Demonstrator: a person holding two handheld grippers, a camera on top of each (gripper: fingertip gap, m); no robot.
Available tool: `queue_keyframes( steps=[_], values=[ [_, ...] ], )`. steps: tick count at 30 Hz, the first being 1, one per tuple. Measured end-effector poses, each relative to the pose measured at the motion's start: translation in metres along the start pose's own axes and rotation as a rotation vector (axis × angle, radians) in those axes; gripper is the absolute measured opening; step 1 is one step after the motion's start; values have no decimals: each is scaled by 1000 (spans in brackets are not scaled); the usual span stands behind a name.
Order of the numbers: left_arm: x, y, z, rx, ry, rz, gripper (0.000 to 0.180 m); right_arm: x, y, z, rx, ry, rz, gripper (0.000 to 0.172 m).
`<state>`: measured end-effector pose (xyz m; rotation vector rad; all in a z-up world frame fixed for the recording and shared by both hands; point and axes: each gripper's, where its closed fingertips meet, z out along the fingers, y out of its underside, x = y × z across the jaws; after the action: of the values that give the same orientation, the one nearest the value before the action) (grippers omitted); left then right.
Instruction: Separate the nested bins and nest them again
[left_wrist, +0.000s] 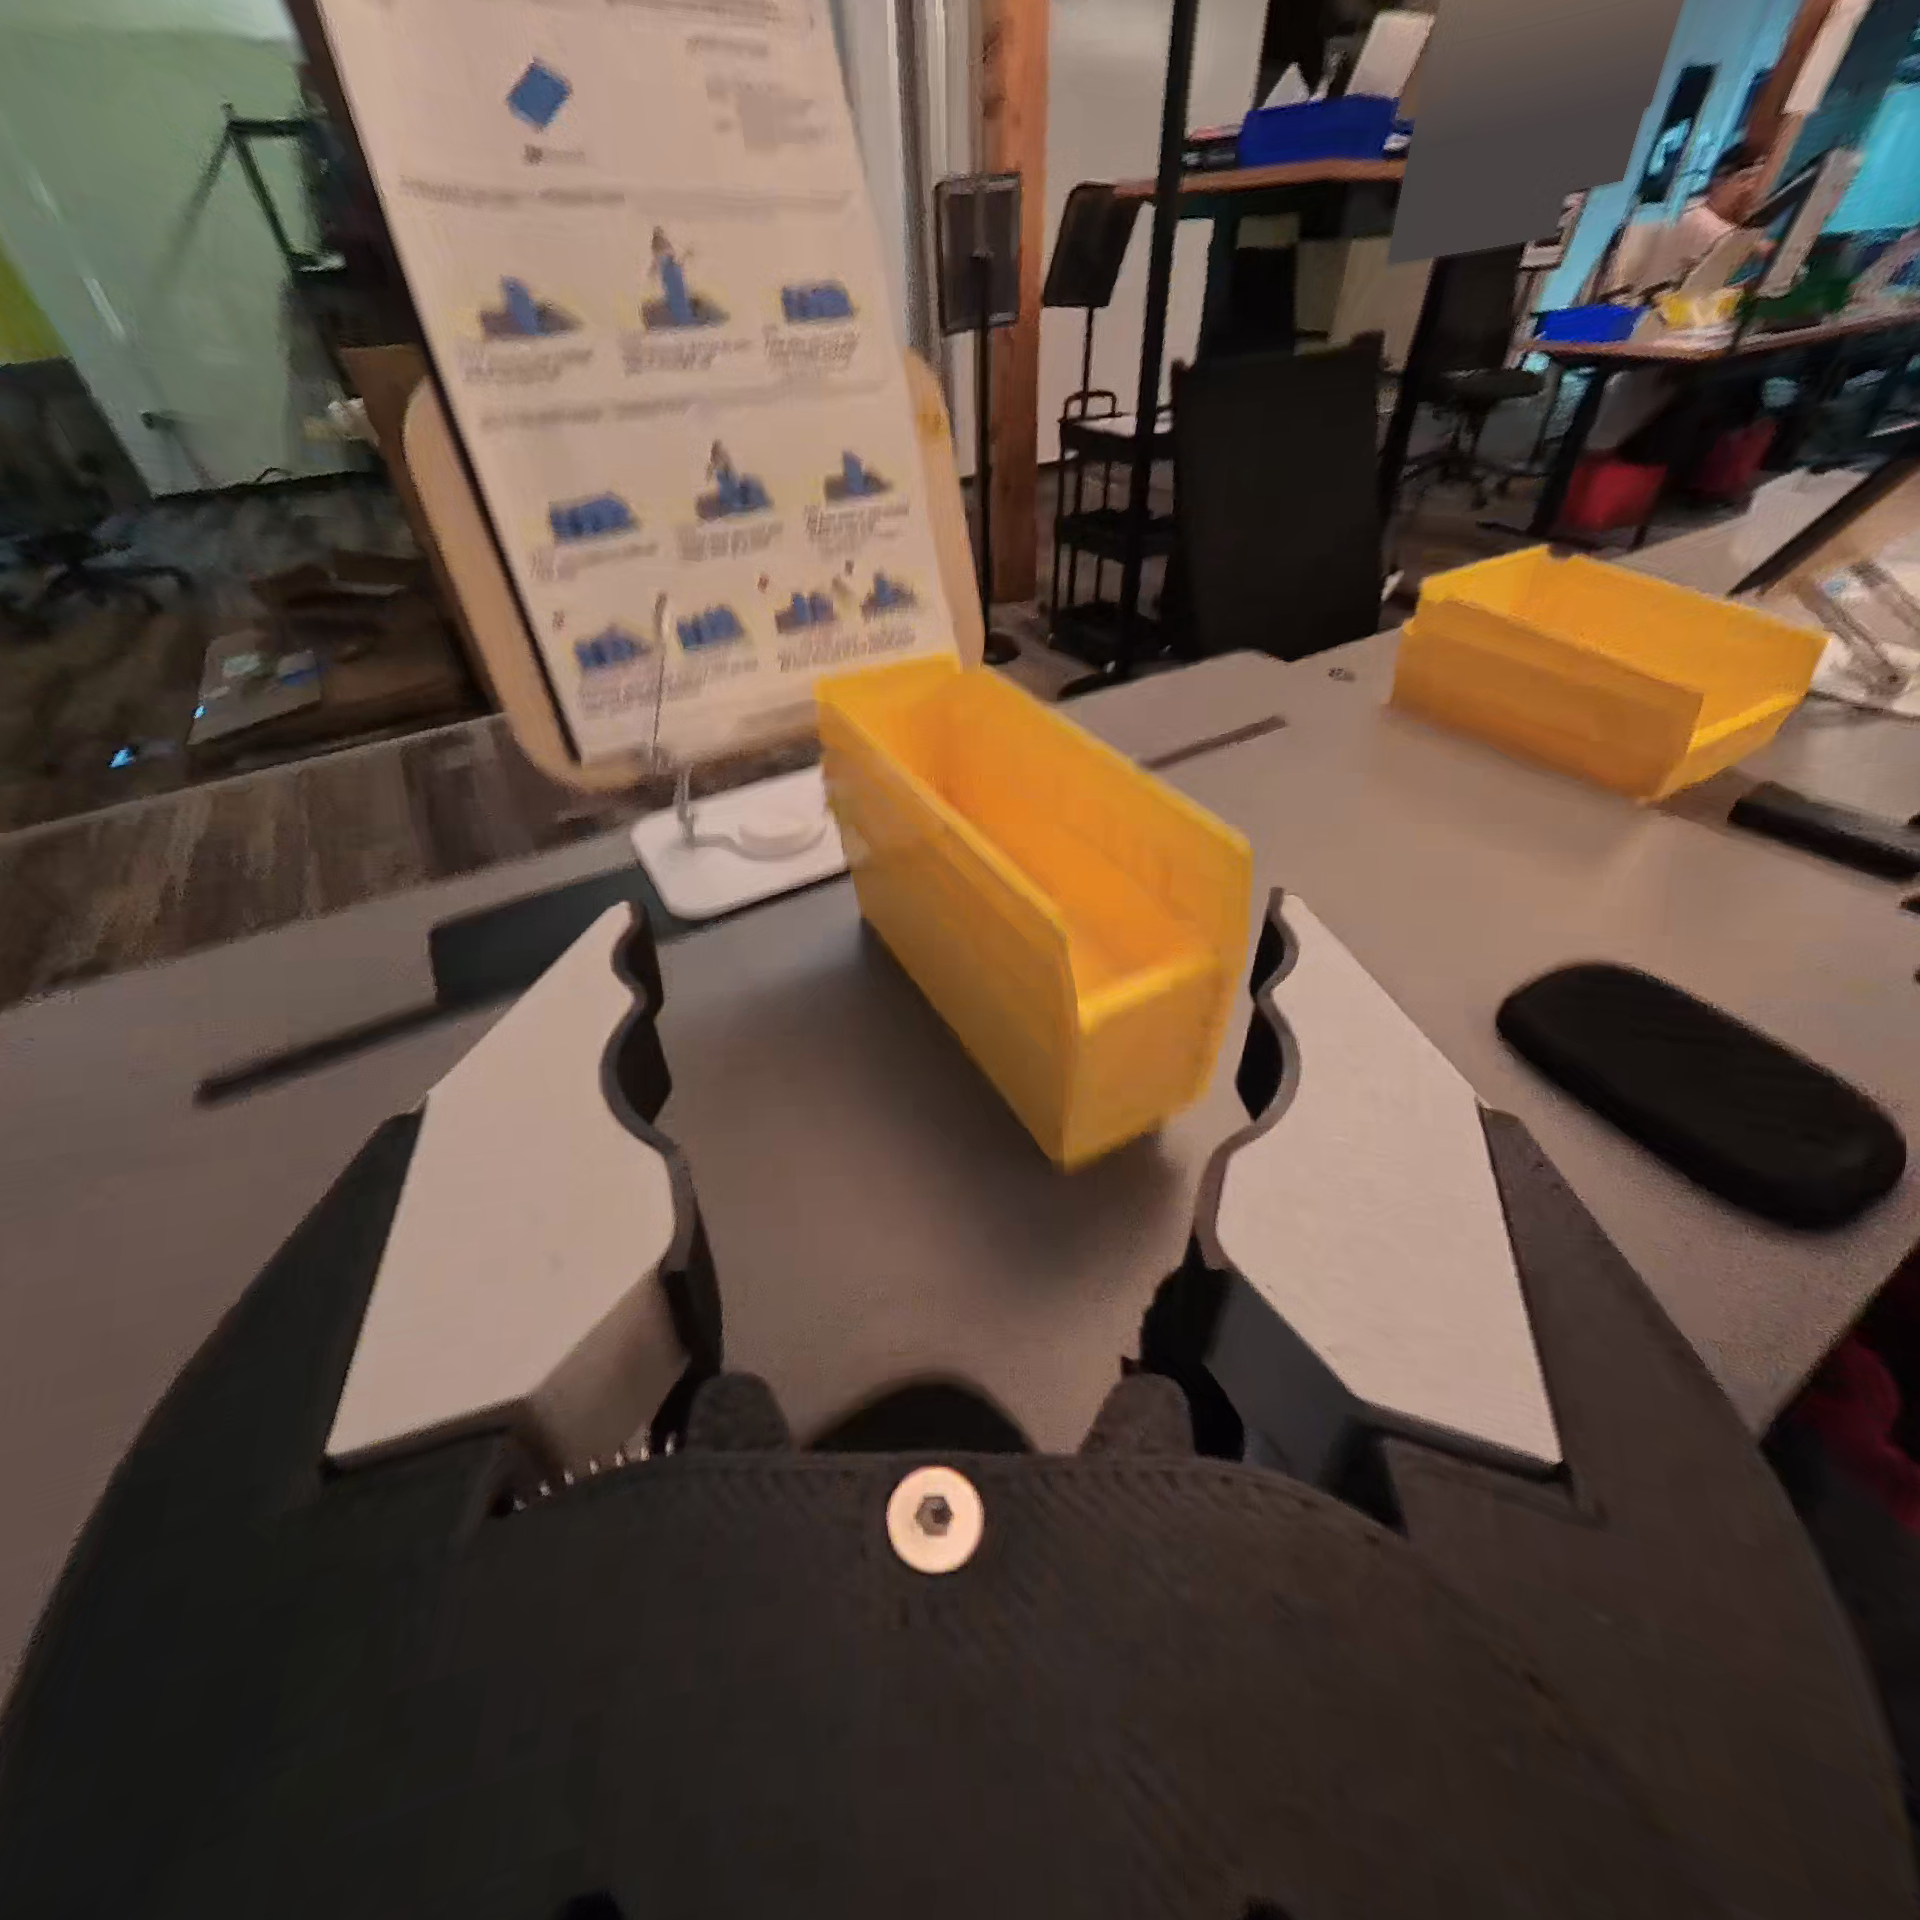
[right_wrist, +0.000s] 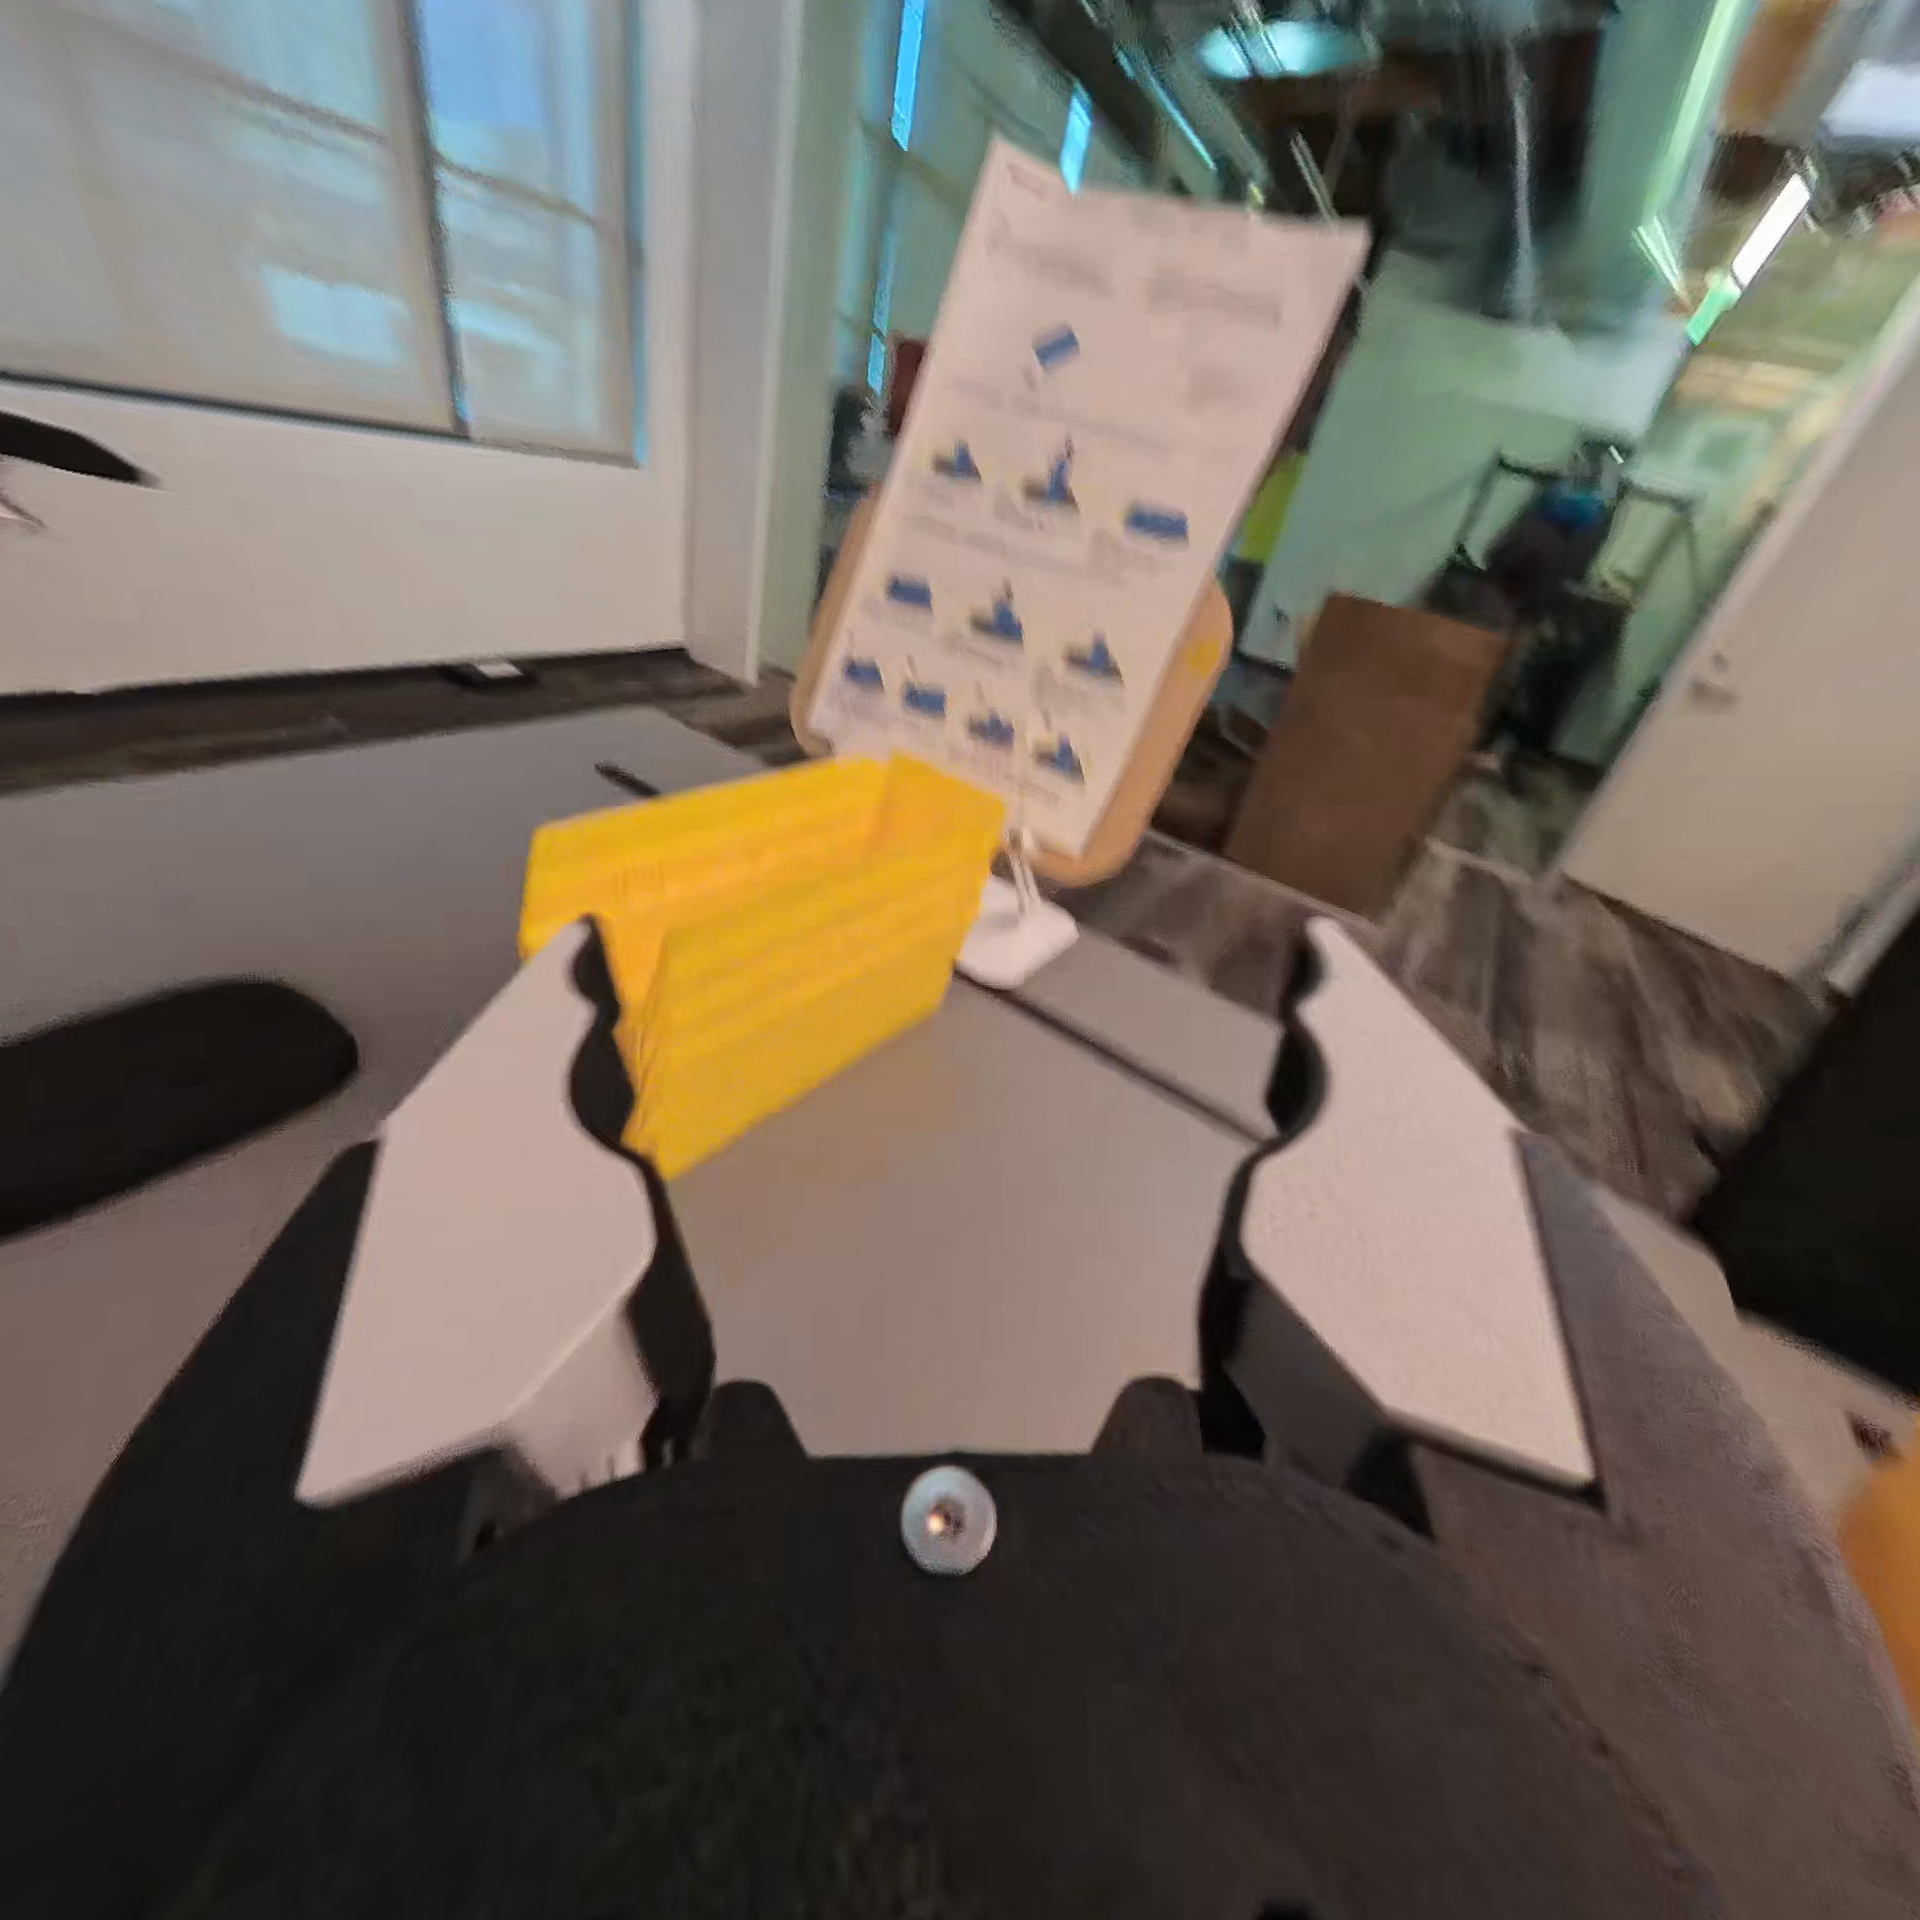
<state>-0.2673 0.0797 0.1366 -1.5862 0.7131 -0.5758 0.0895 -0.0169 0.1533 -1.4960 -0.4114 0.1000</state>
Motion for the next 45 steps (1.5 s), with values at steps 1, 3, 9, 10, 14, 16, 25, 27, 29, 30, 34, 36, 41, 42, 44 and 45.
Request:
queue_keyframes(
  steps=[1,3,9,10,14,16,25,27,29,30,34,36,41,42,44,45],
  values=[
    [-4,-26,20,30,31,-10,111,7,-22,19,35,-33,2,111],
    [-10,-72,57,85,95,-54,108,19,-58,56,93,-94,73,108],
    [-23,-96,126,88,140,-99,107,28,-71,131,85,-228,186,78],
    [-25,-88,132,95,145,-109,106,30,-56,140,43,-228,210,73],
    [-40,-29,160,-29,190,-157,97,26,14,171,-86,-250,346,69],
    [-40,-20,168,-73,257,-210,93,18,44,194,-204,-277,431,71],
    [-31,6,189,-201,252,-206,97,-19,99,229,-409,-328,562,69],
    [-24,9,195,-214,279,-224,96,-23,103,231,-424,-336,575,66],
    [-12,15,200,-238,342,-243,96,-28,107,235,-436,-350,590,62],
    [-5,16,201,-244,391,-263,96,-31,108,236,-439,-365,594,59],
    [-2,17,203,-246,430,-310,95,-37,118,241,-478,-373,533,37],
    [-14,25,205,-271,365,-280,95,-32,119,241,-471,-358,492,33],
    [-20,26,206,-274,389,-310,91,-31,111,236,-452,-423,465,9],
    [-21,27,207,-273,388,-319,91,-30,114,236,-464,-417,439,1],
    [-24,28,211,-269,382,-327,90,-26,118,237,-475,-395,409,0],
    [-24,28,212,-265,379,-331,90,-24,117,237,-469,-392,413,0]
  ],
)
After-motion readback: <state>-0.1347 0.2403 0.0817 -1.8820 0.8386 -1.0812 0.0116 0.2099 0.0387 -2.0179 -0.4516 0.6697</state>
